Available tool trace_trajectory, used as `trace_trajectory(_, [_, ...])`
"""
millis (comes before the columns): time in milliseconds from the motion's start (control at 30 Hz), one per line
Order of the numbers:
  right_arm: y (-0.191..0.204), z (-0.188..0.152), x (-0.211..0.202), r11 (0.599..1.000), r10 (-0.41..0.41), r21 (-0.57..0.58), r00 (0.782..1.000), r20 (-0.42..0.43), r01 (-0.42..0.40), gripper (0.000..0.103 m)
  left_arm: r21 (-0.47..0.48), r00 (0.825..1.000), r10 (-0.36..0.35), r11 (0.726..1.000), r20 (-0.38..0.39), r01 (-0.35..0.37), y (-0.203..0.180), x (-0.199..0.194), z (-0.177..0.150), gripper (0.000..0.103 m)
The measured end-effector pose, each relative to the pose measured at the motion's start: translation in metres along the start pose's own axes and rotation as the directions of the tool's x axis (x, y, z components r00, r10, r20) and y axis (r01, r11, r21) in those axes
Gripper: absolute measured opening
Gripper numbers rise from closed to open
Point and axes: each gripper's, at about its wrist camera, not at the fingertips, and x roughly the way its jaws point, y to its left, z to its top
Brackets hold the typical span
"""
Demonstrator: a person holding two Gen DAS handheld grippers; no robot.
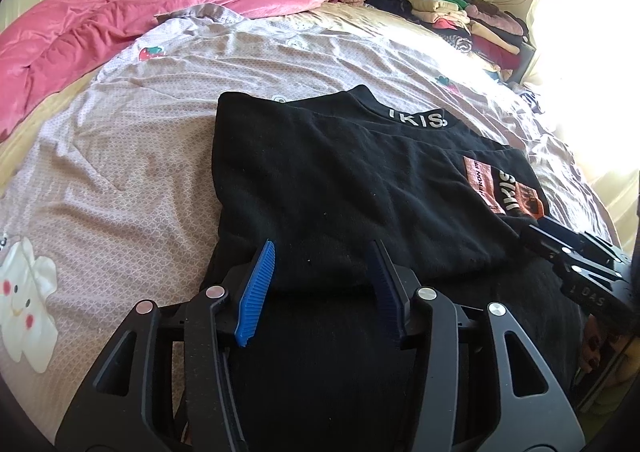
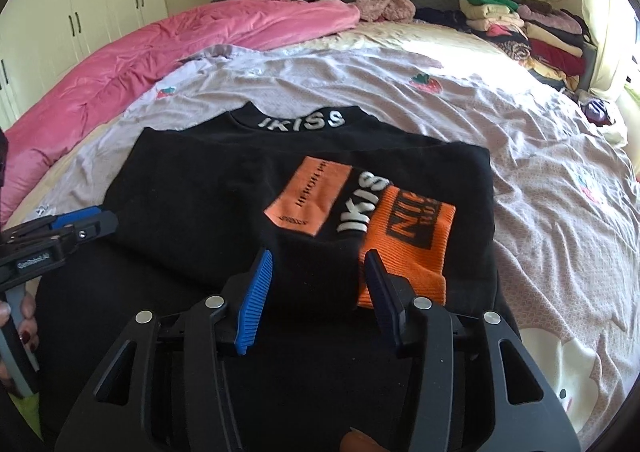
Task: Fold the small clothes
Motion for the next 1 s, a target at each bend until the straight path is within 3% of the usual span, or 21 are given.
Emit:
trace_trajectory(100, [-0.008, -0.002, 0.007, 1.000, -0.010, 0.028, 0.999, -0.036, 0.011, 0.047, 0.000, 1.000, -0.001, 1.000, 0.000, 0.001, 0.000, 0.000, 0.000, 0.041])
trace_trajectory(333, [-0.010, -0.004, 0.003, 0.999, -0.002, 0.036, 1.000, -0.026, 0.003, 0.050, -0.001, 1.000, -0.002, 1.000, 0.004, 0.002, -0.001, -0.002, -0.001, 0.041])
trace_trajectory(633, [-0.011, -0.002, -0.014, 0.998, 0.027, 0.060, 1.000, 0.006, -0.027, 0.065, 0.000, 1.000, -0.008, 1.000, 0.019, 0.008, -0.002, -0.012, -0.003, 0.048])
trace_trajectory(733, [-0.011, 0.000, -0.020, 0.998, 0.032, 0.061, 0.999, 0.019, -0.033, 0.075, -0.003, 1.000, -0.005, 1.000, 0.019, 0.005, -0.002, -0.014, -0.004, 0.050])
trace_trajectory(833, [-0.009, 0.002, -0.026, 0.998, 0.028, 0.058, 0.999, 0.039, -0.031, 0.083, -0.002, 1.000, -0.002, 1.000, 0.026, 0.003, -0.001, -0.018, -0.004, 0.054])
trace_trajectory(1000, [-0.011, 0.004, -0.037, 0.997, 0.021, 0.070, 0.997, 0.073, -0.026, 0.091, -0.005, 0.999, 0.011, 1.000, 0.043, -0.011, 0.000, -0.027, -0.003, 0.074])
